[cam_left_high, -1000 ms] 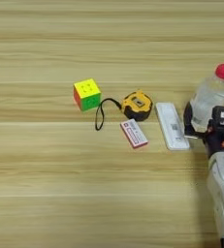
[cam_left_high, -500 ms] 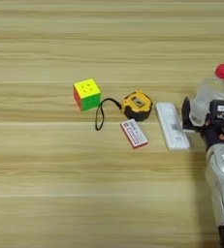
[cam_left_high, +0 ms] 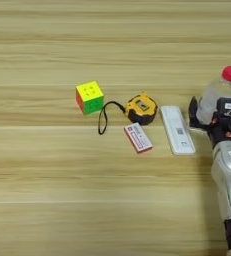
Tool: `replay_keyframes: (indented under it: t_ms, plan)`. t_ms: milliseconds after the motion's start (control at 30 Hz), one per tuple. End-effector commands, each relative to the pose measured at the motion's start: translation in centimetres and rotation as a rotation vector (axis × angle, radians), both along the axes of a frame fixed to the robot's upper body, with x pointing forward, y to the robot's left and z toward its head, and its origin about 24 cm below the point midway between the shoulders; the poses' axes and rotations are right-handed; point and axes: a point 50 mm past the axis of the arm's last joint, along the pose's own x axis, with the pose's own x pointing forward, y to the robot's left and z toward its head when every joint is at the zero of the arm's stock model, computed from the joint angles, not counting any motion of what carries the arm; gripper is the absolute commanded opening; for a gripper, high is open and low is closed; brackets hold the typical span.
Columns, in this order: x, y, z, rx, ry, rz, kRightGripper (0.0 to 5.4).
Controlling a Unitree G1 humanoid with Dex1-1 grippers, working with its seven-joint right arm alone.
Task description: Move the objects on the table
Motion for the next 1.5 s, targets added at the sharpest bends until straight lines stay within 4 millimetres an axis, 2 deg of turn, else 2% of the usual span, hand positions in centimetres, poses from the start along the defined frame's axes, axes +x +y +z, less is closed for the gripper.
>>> replay_keyframes:
  t_ms: [33,333,500,833,1200,1400,1500]
  plan:
    - [1.4,-0.2,3.0,-0.030,-0.132,0.014,5.39]
    - [1.4,-0.1,2.9,-0.002,-0.135,0.019,4.54]
    - [1.5,0.2,2.9,0.000,-0.137,0.030,3.80]
    - [1.7,0.3,3.1,-0.001,-0.145,0.031,3.26]
    - [2.9,2.7,7.7,-0.044,-0.276,0.129,3.18]
    - [3.2,5.1,9.3,-0.036,-0.321,0.203,3.17]
    - [3.1,7.2,10.1,-0.001,-0.337,0.277,3.17]
